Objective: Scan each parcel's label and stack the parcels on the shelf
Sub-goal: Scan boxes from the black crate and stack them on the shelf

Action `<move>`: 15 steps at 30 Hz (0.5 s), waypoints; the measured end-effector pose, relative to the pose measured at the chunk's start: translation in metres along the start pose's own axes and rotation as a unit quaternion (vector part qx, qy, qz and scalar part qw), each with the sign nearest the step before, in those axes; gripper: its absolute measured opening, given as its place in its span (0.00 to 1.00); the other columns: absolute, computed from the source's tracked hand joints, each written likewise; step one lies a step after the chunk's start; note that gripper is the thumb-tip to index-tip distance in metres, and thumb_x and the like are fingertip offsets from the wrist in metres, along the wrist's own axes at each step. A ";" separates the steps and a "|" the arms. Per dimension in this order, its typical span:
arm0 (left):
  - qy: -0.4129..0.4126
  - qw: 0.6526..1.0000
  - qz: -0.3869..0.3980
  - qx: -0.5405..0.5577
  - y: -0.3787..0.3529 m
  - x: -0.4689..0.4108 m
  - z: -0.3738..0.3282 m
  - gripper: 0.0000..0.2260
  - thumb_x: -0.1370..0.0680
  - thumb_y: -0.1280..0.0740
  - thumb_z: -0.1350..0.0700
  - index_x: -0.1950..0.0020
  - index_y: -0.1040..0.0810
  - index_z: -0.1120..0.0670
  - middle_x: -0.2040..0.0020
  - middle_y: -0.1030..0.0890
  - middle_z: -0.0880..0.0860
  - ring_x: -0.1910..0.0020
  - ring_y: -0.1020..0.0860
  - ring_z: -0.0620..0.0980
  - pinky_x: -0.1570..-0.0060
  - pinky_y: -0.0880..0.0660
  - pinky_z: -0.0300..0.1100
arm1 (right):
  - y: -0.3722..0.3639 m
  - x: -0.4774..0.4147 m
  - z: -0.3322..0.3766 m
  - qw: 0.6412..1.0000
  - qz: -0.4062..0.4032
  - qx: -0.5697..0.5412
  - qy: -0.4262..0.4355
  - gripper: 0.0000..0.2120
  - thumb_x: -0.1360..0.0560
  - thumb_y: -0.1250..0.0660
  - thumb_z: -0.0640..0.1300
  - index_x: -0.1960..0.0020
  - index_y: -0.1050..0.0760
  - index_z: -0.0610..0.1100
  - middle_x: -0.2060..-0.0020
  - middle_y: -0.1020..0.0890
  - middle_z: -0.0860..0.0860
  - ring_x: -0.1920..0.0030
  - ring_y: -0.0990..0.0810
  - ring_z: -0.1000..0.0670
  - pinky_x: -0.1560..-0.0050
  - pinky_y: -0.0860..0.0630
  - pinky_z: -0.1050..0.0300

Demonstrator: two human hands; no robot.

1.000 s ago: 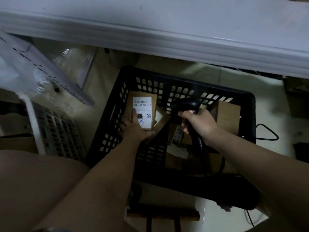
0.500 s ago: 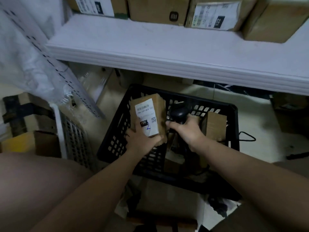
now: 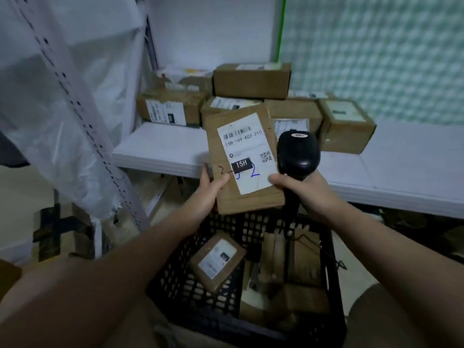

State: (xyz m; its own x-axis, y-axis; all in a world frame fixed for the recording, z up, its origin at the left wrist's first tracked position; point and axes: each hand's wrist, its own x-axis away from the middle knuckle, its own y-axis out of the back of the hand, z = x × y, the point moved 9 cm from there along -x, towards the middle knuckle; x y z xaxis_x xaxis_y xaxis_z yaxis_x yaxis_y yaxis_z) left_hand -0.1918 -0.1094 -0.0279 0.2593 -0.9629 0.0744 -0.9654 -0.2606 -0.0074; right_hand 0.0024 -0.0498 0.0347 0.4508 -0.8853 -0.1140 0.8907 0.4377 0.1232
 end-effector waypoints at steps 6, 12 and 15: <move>-0.025 1.000 -0.014 -0.005 0.025 -0.034 -0.038 0.19 0.29 0.26 0.54 0.41 0.26 0.51 0.47 0.16 0.47 0.45 0.20 0.48 0.44 0.24 0.43 | 0.017 -0.036 -0.001 0.999 -0.040 0.014 -0.013 0.29 0.36 0.23 0.58 0.38 0.26 0.50 0.44 0.17 0.52 0.41 0.20 0.50 0.36 0.25 0.45; -0.061 0.983 -0.171 0.009 0.057 -0.048 -0.048 0.22 0.27 0.27 0.52 0.36 0.29 0.52 0.47 0.19 0.46 0.49 0.20 0.43 0.53 0.23 0.39 | 0.002 -0.031 0.017 0.999 -0.028 0.033 0.025 0.08 0.25 0.29 0.44 0.60 0.22 0.41 0.70 0.20 0.50 0.68 0.23 0.52 0.63 0.25 0.57; -0.069 0.981 -0.182 -0.015 0.048 -0.052 -0.051 0.25 0.28 0.26 0.52 0.34 0.31 0.53 0.49 0.21 0.43 0.51 0.22 0.39 0.55 0.24 0.35 | -0.005 -0.028 0.029 0.997 -0.012 0.063 0.047 0.10 0.27 0.29 0.36 0.66 0.25 0.39 0.78 0.25 0.50 0.76 0.28 0.51 0.71 0.31 0.57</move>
State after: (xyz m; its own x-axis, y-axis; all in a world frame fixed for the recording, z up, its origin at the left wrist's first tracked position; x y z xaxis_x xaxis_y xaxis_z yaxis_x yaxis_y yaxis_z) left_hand -0.2531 -0.0688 0.0185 0.5858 -0.8075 -0.0700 -0.8082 -0.5884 0.0242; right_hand -0.0165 -0.0324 0.0658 0.4376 -0.8746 -0.2090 0.8898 0.3877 0.2407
